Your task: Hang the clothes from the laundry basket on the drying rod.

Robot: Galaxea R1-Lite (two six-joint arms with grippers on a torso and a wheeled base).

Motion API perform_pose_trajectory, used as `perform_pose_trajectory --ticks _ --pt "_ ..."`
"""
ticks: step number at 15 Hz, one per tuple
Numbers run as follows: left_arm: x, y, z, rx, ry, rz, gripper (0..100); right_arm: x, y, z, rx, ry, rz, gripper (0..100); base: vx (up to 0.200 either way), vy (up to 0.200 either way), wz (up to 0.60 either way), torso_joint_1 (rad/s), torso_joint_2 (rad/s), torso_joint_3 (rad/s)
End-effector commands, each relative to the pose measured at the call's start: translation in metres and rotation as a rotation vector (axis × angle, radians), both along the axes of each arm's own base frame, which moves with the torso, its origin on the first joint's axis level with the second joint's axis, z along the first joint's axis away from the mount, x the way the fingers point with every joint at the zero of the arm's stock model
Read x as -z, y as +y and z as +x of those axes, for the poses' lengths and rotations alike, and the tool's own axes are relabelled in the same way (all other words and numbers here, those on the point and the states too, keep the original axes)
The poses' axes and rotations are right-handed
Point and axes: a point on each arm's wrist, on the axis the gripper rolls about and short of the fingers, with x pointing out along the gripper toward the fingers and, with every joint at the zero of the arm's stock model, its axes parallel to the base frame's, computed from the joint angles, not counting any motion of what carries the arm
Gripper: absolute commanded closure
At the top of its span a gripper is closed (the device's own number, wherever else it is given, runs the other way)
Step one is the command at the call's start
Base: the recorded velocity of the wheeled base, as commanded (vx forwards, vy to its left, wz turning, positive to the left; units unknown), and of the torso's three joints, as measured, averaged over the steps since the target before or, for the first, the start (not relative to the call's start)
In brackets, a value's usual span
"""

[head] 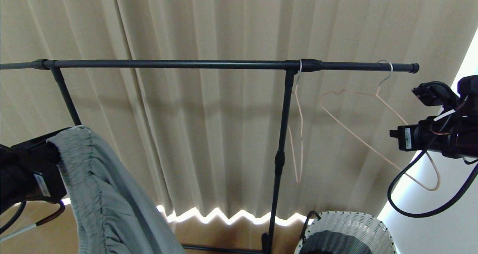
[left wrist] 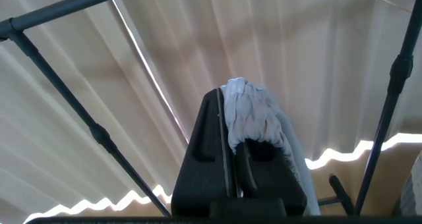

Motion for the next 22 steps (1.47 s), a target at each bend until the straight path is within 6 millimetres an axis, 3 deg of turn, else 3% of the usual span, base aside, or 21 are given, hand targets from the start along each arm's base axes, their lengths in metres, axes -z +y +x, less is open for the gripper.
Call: perform_pose_trajectory --ticks 1,5,12,20,22 --pt "0.005 0.0 0.0 0.001 0.014 0.009 100 -0.011 0.0 -0.012 0.005 -0.041 0.009 100 0.0 0.0 0.0 0.0 0.0 0.0" --pt "0.004 0.0 0.0 0.001 0.004 0.017 100 -0.019 -0.001 -0.033 0.021 -0.082 0.026 100 0.0 0.0 0.0 0.0 0.0 0.0" --pt "0.007 0.0 0.0 -0.003 0.012 0.034 100 -0.014 0.0 -0.08 0.025 -0.102 0.024 100 -0.029 0.0 0.0 0.0 0.0 0.001" --pt "0.012 0.001 0.0 -0.004 0.027 0.035 100 -0.007 0.0 -0.104 0.025 -0.102 0.024 100 -0.2 0.0 0.0 0.004 0.0 0.005" --pt "0.014 0.001 -0.001 -0.004 0.031 0.037 100 -0.008 0.0 -0.104 0.025 -0.108 0.024 100 0.0 0.0 0.0 0.0 0.0 0.0"
